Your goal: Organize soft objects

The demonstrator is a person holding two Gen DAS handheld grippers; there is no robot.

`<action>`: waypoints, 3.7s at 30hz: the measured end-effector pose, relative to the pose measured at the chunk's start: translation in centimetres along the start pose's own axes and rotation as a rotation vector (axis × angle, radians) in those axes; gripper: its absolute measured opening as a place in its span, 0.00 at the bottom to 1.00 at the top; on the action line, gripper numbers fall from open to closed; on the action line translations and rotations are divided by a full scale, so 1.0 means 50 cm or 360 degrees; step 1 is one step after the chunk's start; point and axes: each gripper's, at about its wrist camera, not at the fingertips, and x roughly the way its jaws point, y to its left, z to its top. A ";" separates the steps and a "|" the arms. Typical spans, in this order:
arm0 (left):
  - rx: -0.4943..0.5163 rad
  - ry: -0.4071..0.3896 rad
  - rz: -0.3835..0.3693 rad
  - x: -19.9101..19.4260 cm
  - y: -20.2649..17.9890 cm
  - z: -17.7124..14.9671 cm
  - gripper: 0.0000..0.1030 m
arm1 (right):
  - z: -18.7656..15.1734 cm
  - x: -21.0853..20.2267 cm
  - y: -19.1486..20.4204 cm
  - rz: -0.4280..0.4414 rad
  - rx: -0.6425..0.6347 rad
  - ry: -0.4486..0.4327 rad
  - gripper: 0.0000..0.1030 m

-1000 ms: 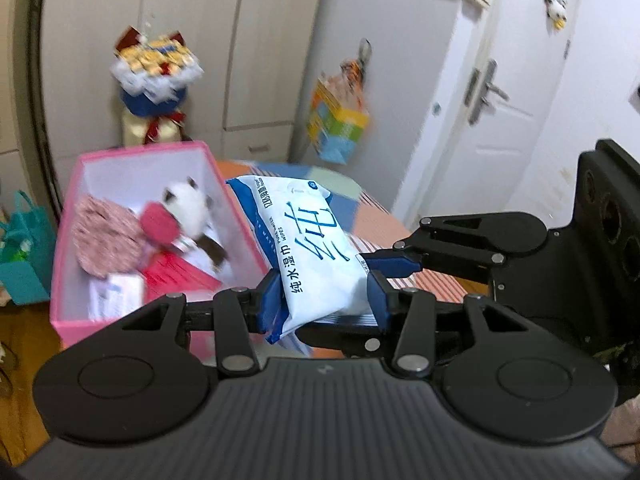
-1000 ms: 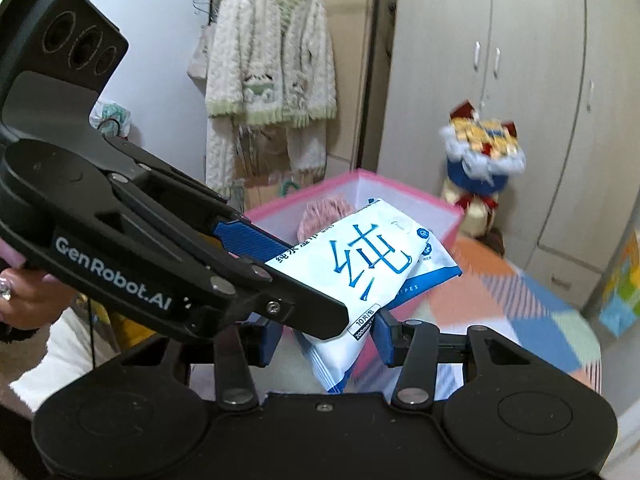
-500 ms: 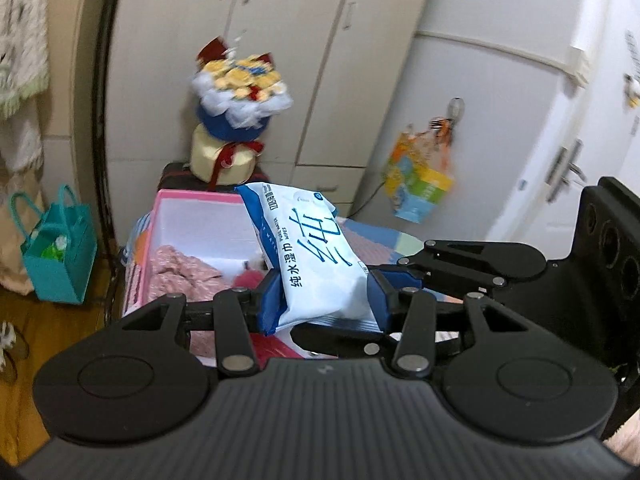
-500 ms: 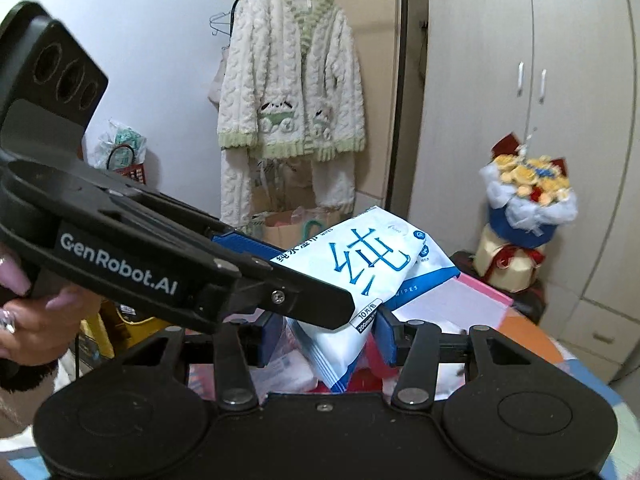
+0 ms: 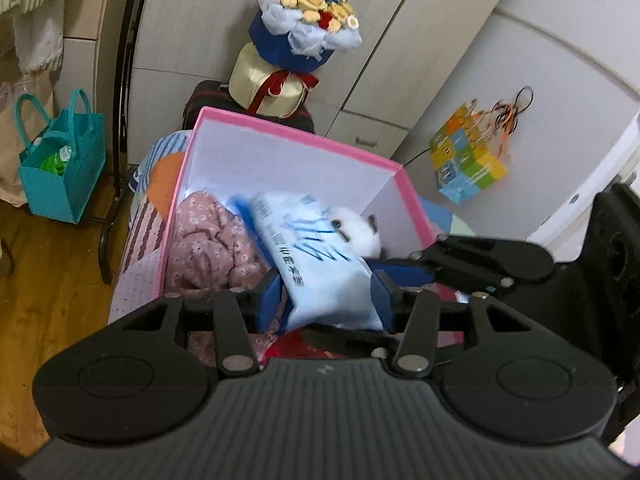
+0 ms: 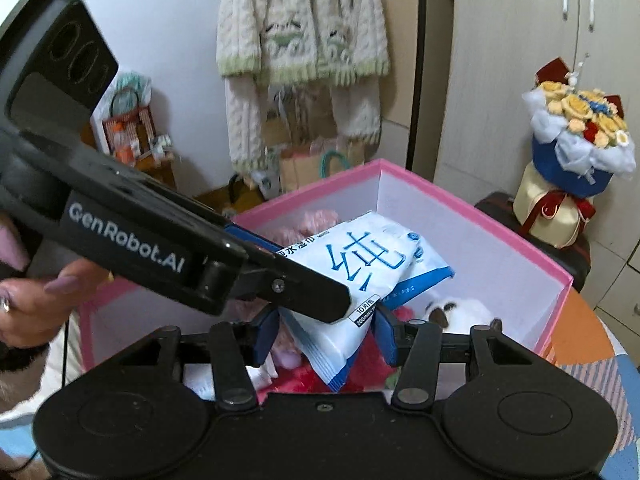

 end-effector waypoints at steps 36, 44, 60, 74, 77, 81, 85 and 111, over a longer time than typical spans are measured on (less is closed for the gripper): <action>0.0428 -0.0352 0.0253 -0.259 -0.215 -0.158 0.76 | -0.162 -0.332 0.094 -0.0362 0.0261 -0.0322 0.88; 0.0466 -0.0309 0.0479 -0.267 -0.264 -0.178 0.98 | -0.177 -0.386 0.124 -0.0638 0.0350 -0.0244 1.00; 0.0518 -0.0394 0.0431 -0.259 -0.308 -0.274 0.98 | -0.275 -0.474 0.159 -0.0847 0.0664 -0.0469 1.00; 0.0475 -0.0478 0.0508 -0.251 -0.317 -0.305 0.98 | -0.290 -0.493 0.194 -0.0990 0.0642 -0.0459 1.00; 0.0484 -0.0480 0.0527 -0.245 -0.318 -0.315 0.98 | -0.295 -0.491 0.196 -0.0977 0.0650 -0.0449 1.00; 0.0480 -0.0476 0.0547 -0.238 -0.317 -0.324 0.98 | -0.299 -0.483 0.194 -0.1003 0.0651 -0.0425 1.00; 0.0506 -0.0472 0.0579 -0.229 -0.320 -0.328 0.98 | -0.301 -0.473 0.193 -0.1059 0.0618 -0.0414 1.00; 0.0544 -0.0613 0.0631 -0.221 -0.315 -0.358 0.98 | -0.341 -0.467 0.214 -0.1256 0.0622 -0.0430 1.00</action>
